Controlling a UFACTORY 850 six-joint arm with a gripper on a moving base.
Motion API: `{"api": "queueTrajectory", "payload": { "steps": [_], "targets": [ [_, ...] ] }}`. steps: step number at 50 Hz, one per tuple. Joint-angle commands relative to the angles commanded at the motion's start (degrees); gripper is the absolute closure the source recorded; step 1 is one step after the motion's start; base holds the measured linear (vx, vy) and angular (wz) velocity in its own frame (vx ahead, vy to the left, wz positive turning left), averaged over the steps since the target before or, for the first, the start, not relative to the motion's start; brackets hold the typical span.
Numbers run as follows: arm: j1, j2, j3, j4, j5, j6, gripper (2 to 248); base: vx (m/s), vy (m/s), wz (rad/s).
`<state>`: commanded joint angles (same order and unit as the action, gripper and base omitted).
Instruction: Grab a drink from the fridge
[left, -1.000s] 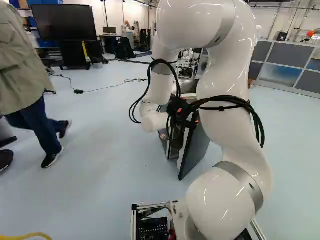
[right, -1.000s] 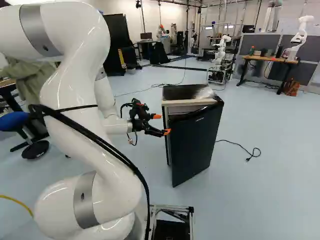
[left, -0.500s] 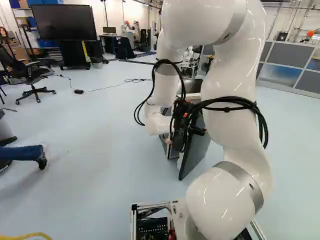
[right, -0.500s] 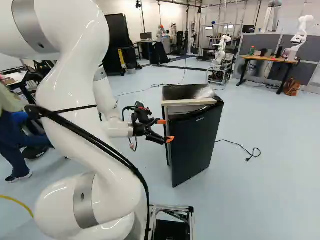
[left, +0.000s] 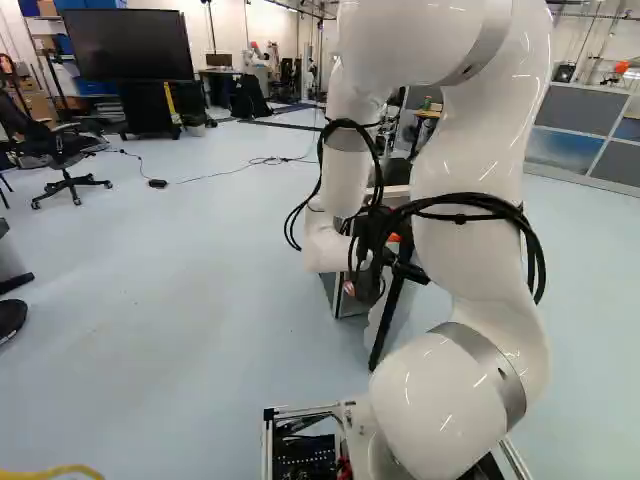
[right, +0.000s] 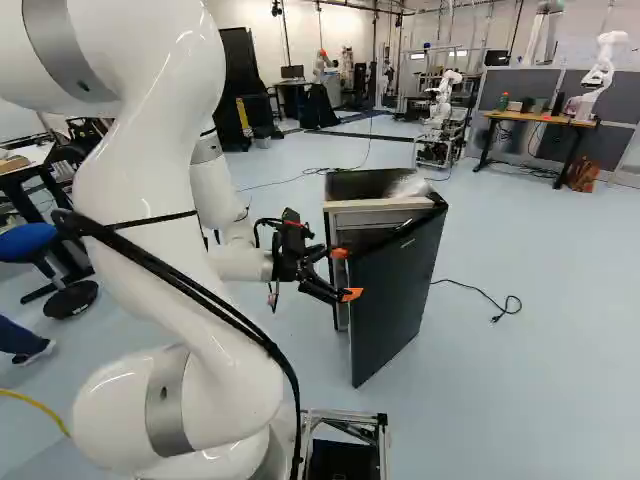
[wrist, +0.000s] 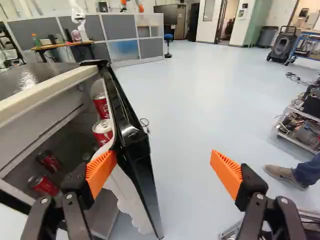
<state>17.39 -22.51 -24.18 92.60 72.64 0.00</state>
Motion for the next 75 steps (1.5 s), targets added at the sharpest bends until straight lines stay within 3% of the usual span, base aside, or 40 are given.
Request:
{"api": "queueTrajectory", "payload": {
  "steps": [16,56,63,75],
  "targets": [
    [-3.6,0.5,1.1,3.8,1.5,0.0,3,0.0,0.0,0.0],
    [-19.3,-1.8,-4.5,5.4,2.2,0.0,3,0.0,0.0,0.0],
    [-19.4,-1.1,-2.9,5.4,2.2,0.0,3,0.0,0.0,0.0],
    [-16.2,0.9,2.0,5.4,2.2,0.0,3,0.0,0.0,0.0]
  ]
}}
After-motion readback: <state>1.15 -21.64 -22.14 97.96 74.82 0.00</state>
